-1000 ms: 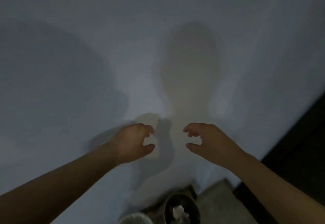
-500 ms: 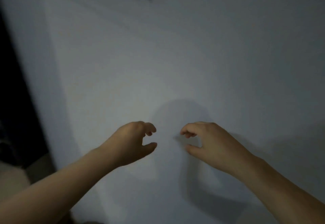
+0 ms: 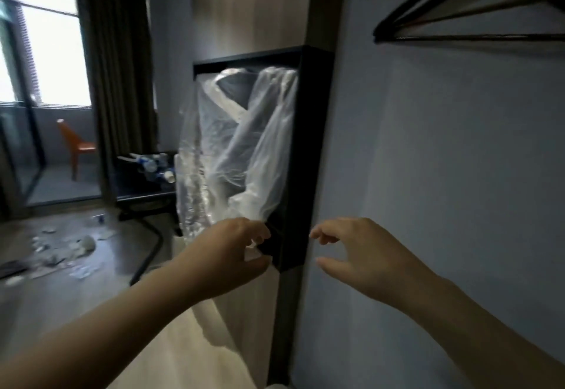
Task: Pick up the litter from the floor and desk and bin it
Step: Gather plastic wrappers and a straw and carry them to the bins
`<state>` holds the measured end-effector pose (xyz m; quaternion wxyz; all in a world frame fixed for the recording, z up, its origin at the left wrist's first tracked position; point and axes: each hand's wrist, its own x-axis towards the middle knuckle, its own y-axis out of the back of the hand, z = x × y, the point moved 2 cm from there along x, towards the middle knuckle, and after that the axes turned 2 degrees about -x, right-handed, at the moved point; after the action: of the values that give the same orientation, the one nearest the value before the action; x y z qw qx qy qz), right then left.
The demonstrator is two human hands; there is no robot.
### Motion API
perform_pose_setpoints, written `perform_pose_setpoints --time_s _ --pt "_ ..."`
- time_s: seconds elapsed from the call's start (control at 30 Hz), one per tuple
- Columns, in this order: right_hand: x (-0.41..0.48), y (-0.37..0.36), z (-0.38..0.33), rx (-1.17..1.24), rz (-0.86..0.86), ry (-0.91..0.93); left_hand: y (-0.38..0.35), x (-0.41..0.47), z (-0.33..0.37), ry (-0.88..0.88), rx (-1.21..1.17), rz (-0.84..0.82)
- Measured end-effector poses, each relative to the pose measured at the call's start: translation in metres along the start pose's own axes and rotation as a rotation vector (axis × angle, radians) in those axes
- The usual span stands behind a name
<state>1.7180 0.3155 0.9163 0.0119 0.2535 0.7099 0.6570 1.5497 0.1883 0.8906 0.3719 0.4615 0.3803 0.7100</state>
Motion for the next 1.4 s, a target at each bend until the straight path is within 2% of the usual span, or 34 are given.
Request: perform_pose_setpoints --time_s 0.23,0.53,0.8,1.17,1.4 --pt "0.115 -0.072 -0.168 0.084 -0.029 0.219 0.087 -0.099 -0.162 0.236 0.111 0.064" --pt "0.212 -0.162 -0.321 0.09 -0.168 0.455 0.14 -0.195 -0.311 0.501 0.12 0.089" --pt "0.319 -0.235 -0.387 0.118 -0.223 0.567 0.148 -0.205 -0.438 0.648 0.126 0.107" --pt "0.517 -0.335 -0.439 0.195 -0.259 0.588 0.169 -0.139 -0.638 0.742 0.188 0.053" --pt "0.623 -0.405 -0.5 0.173 -0.326 0.617 0.179 -0.125 -0.768 0.805 0.148 0.027"
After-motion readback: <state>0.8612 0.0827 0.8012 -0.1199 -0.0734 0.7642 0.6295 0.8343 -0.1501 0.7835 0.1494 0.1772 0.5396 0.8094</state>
